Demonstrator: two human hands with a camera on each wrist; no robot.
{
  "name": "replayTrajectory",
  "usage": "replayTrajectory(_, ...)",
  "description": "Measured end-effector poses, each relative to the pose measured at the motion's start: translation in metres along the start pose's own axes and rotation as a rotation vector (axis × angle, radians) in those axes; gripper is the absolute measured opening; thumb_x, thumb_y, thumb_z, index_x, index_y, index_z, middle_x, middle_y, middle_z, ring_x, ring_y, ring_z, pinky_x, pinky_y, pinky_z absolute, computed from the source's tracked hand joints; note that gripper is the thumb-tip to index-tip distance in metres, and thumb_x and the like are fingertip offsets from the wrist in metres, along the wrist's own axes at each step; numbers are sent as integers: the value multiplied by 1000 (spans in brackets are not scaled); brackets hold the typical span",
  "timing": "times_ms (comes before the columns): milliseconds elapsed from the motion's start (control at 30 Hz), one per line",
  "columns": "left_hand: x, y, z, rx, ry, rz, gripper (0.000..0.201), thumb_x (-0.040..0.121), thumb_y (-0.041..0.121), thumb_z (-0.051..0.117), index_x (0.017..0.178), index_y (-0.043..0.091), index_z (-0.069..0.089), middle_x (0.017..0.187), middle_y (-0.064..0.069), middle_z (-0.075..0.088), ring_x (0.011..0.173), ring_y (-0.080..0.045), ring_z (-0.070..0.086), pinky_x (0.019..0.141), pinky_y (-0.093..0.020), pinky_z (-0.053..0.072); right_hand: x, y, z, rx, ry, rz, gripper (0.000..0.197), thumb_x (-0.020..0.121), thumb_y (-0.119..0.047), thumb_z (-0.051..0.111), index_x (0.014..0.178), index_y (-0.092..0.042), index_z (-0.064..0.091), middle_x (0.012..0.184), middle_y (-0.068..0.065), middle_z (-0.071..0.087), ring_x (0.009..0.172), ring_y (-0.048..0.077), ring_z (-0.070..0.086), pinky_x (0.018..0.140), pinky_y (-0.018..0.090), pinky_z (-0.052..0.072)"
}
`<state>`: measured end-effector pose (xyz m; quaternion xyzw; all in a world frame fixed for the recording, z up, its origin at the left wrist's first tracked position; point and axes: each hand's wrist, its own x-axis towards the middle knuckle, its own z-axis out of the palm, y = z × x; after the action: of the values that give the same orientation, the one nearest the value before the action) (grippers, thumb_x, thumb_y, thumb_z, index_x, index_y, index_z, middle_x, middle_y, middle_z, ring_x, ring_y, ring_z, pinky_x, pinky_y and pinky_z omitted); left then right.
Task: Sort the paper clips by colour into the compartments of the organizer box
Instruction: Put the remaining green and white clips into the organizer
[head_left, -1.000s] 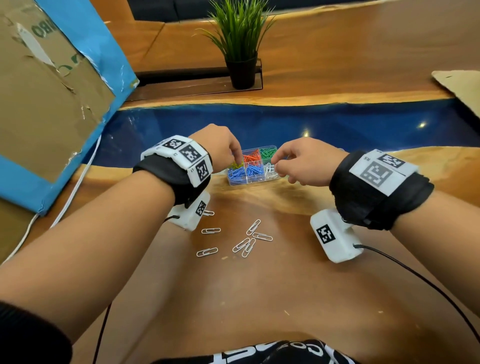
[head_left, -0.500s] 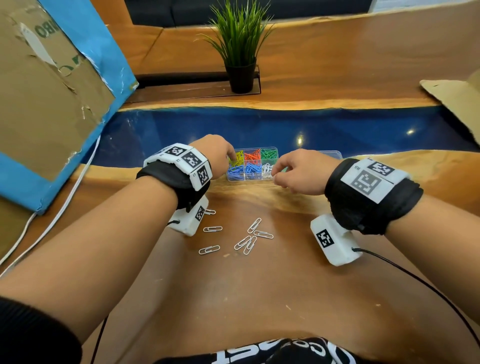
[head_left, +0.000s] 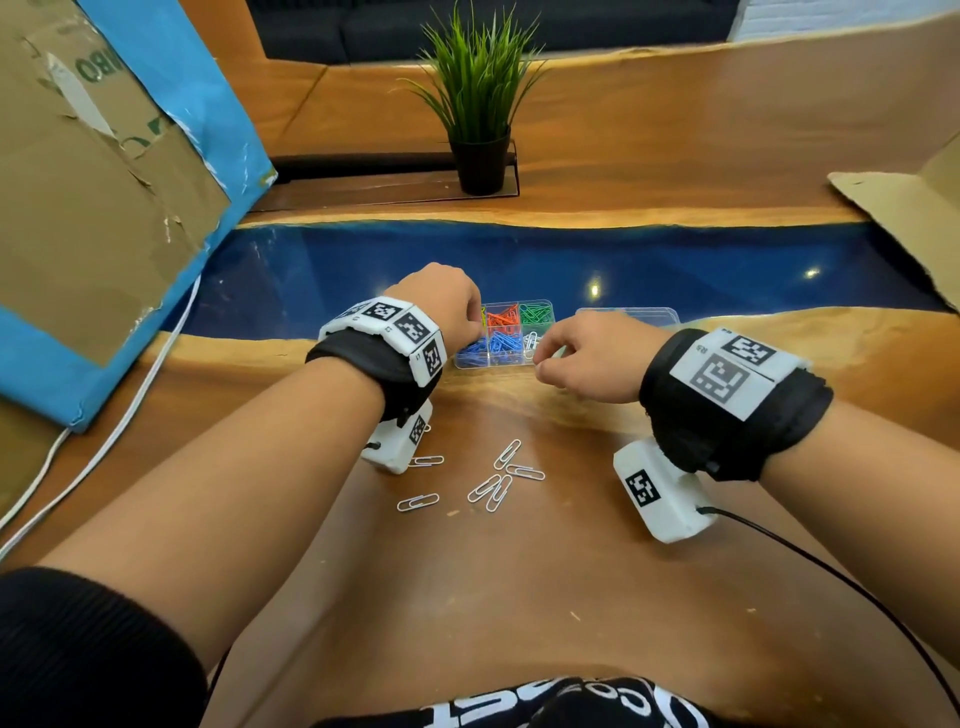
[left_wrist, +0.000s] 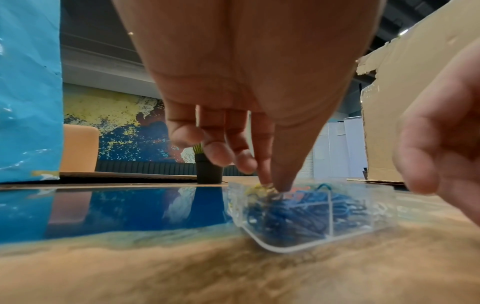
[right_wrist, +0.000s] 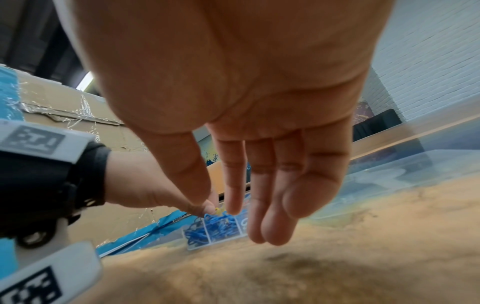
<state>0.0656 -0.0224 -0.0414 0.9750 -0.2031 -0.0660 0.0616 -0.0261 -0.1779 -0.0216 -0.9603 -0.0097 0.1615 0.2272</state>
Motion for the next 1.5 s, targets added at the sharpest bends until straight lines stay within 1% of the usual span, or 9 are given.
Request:
replayTrajectory(400, 10, -3, -6, -165, 78, -100, 13, 86, 21, 58, 83, 24, 70, 81, 9, 64, 86, -18, 65, 76, -34, 55, -1, 8, 0, -3, -23, 13, 25, 92, -31, 52, 111, -23, 65, 96, -5, 61, 91, 13, 54, 80, 24, 43)
replayTrajectory(567, 6, -5, -6, -77, 48, -78, 29, 90, 15, 46, 87, 35, 67, 103, 0, 69, 83, -24, 63, 74, -35, 55, -2, 12, -2, 4, -32, 14, 25, 93, -31, 51, 112, -22, 64, 91, -8, 57, 88, 12, 53, 76, 23, 40)
replayTrajectory(733, -1, -3, -7, 61, -38, -27, 41, 92, 7, 41, 113, 32, 67, 128, -1, 60, 92, -22, 58, 80, -35, 53, -1, 9, 1, -8, -31, 7, 27, 92, -32, 52, 113, -22, 65, 94, -6, 58, 87, 12, 53, 77, 24, 42)
replayTrajectory(867, -9, -8, -7, -49, 27, -18, 37, 92, 11, 41, 106, 30, 69, 120, -2, 63, 86, -19, 56, 79, -34, 52, -1, 6, 3, -40, -28, -18, 26, 92, -32, 52, 113, -23, 64, 95, -6, 58, 86, 13, 54, 77, 23, 42)
replayTrajectory(967, -21, -14, -9, -88, 42, -9, 27, 91, 19, 46, 106, 28, 68, 101, 0, 64, 87, -17, 56, 76, -31, 48, 0, 2, 6, -75, -30, -52, 24, 90, -28, 54, 110, -26, 66, 94, -7, 58, 87, 13, 54, 82, 26, 45)
replayTrajectory(1167, -66, -25, -7, -99, -73, 68, 10, 83, 28, 64, 86, 24, 72, 84, 6, 69, 78, -12, 60, 70, -24, 45, -3, -23, 22, -245, -146, -315, 23, 85, -18, 60, 105, -26, 69, 90, -8, 63, 82, 9, 54, 76, 19, 42)
replayTrajectory(1233, -78, -29, -4, -49, -144, 55, 9, 80, 29, 67, 85, 24, 73, 84, 8, 70, 82, -11, 63, 72, -25, 48, -2, -33, 29, -297, -187, -388, 24, 85, -13, 59, 103, -25, 68, 87, -10, 61, 81, 10, 54, 74, 20, 43)
replayTrajectory(1367, -88, -33, 1, 39, -217, 84, 12, 80, 27, 64, 89, 26, 72, 92, 7, 70, 90, -12, 62, 74, -22, 47, 0, -47, 37, -427, -260, -460, 27, 82, -4, 52, 96, -21, 66, 73, -11, 51, 79, 15, 51, 54, 18, 34)
replayTrajectory(1500, -87, -31, 3, 134, -221, 135, 14, 79, 31, 64, 91, 27, 70, 97, 7, 67, 93, -15, 60, 76, -24, 46, -1, -49, 39, -478, -251, -463, 28, 82, -2, 50, 99, -19, 64, 84, -6, 54, 81, 18, 51, 53, 19, 32)
